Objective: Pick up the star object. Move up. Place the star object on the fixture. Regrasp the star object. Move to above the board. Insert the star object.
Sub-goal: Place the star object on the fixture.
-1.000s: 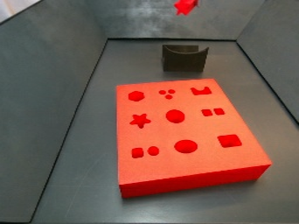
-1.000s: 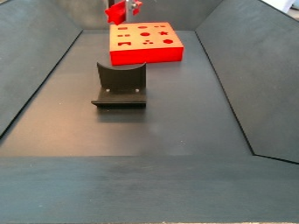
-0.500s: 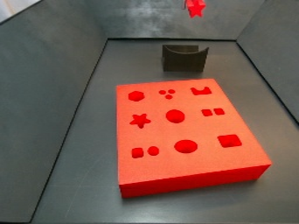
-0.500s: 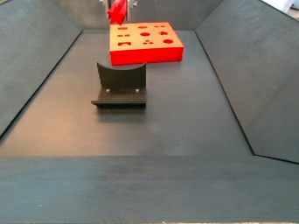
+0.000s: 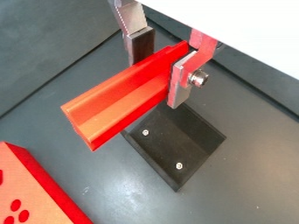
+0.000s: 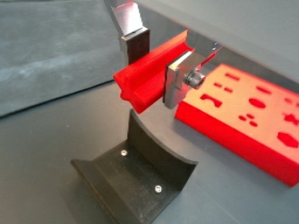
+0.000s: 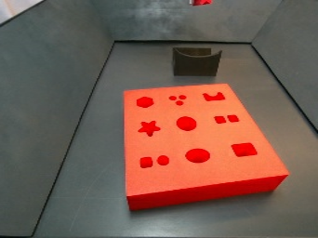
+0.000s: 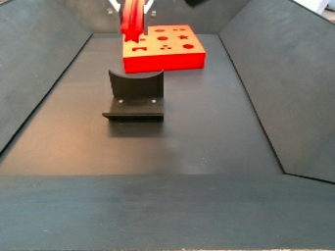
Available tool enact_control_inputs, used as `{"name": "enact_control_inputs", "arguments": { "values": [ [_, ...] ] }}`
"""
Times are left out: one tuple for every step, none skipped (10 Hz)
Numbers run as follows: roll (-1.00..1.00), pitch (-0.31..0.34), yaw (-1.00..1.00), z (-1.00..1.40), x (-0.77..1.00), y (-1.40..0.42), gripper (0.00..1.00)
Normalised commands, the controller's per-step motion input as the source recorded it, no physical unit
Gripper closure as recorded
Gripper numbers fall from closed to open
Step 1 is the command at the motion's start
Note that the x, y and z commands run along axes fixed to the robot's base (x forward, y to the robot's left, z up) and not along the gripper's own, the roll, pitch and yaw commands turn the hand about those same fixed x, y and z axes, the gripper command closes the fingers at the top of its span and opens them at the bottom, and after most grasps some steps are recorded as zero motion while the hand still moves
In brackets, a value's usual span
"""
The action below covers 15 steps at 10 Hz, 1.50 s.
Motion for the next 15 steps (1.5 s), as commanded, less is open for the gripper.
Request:
{"name": "enact_control_inputs", "arguments": {
  "values": [
    [-0.92,0.309,-0.02,0.0,0.08,0.17,1.0],
    [-0.74,0.254,-0.07,0.0,0.07,0.05,1.0],
    [-0.53,0.197,-0.11,-0.01,0.07,0.04,1.0],
    [-0.36,0.152,-0.12,0.0,0.06,0.05,1.0],
    [-0.23,0.101,-0.13,0.0,0.06,0.03,1.0],
    [-1.0,0.051,-0.17,-1.0,0.1,0.06,1.0],
    [-1.0,0.044,-0.17,-1.0,0.1,0.06,1.0],
    [-1.0,0.052,-0.17,-1.0,0.11,0.07,1.0],
    [-1.0,0.059,-0.17,-1.0,0.12,0.08,1.0],
    [-1.0,0.059,-0.17,-1.0,0.13,0.09,1.0],
    [-1.0,0.047,-0.19,-1.0,0.13,0.09,1.0],
    [-0.77,0.024,-0.17,-1.0,0.15,0.1,1.0],
    [-0.67,0.012,-0.16,-1.0,0.15,0.1,1.0],
    [-0.4,0.001,-0.12,-1.0,0.17,0.11,1.0],
    [-0.25,-0.003,-0.11,-1.0,0.18,0.12,1.0]
  ]
}}
